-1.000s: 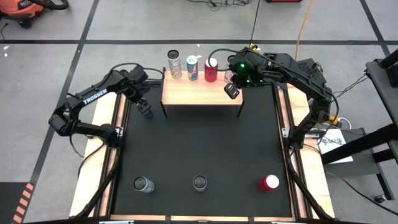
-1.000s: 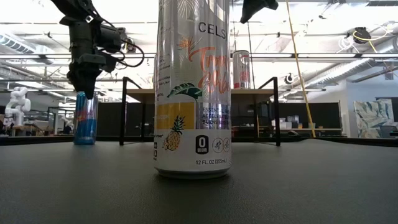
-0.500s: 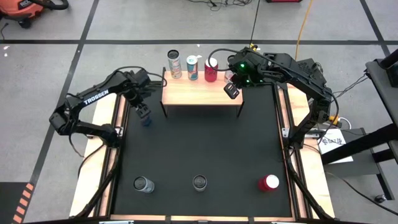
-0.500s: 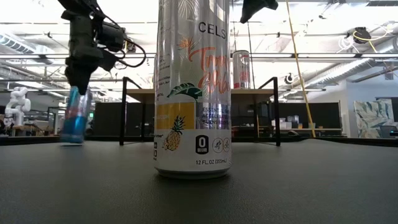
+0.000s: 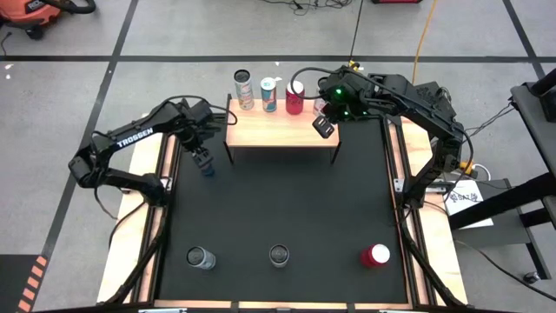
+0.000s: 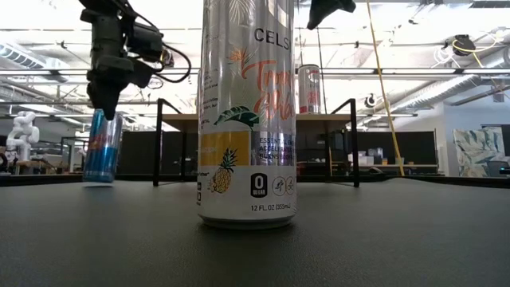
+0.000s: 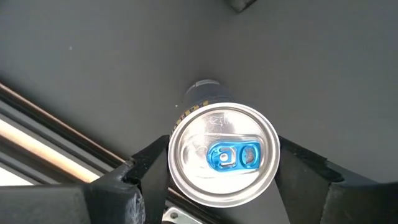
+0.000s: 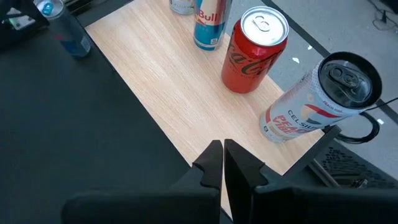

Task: Place canned beverage on shelf
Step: Put the blue soda can on the shelf

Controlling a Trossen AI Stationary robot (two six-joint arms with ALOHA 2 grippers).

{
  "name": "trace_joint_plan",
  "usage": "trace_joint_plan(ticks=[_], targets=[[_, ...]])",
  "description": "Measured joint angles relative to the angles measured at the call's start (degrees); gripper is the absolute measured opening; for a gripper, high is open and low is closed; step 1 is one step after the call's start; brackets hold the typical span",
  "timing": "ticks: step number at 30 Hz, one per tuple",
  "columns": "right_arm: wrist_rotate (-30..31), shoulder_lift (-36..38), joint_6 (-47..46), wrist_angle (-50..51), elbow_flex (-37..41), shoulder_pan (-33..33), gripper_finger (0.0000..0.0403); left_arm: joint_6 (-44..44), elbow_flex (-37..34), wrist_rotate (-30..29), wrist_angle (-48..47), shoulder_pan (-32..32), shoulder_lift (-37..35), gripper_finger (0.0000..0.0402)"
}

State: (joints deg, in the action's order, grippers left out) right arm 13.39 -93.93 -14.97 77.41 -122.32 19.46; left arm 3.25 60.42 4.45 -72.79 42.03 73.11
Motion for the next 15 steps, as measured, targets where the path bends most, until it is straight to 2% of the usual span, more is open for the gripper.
trace_joint_plan(ticks=[9, 15], targets=[[0.07, 0.0, 1.32, 0.85, 0.0, 0.05, 0.0, -2.17, 0.99, 0.47, -1.96, -3.8, -1.83, 0.0235], [0.07, 0.0, 1.14, 1.02, 0.0, 0.05, 0.0, -5.82, 7.8, 0.44, -5.21, -4.89, -2.72, 0.0234]])
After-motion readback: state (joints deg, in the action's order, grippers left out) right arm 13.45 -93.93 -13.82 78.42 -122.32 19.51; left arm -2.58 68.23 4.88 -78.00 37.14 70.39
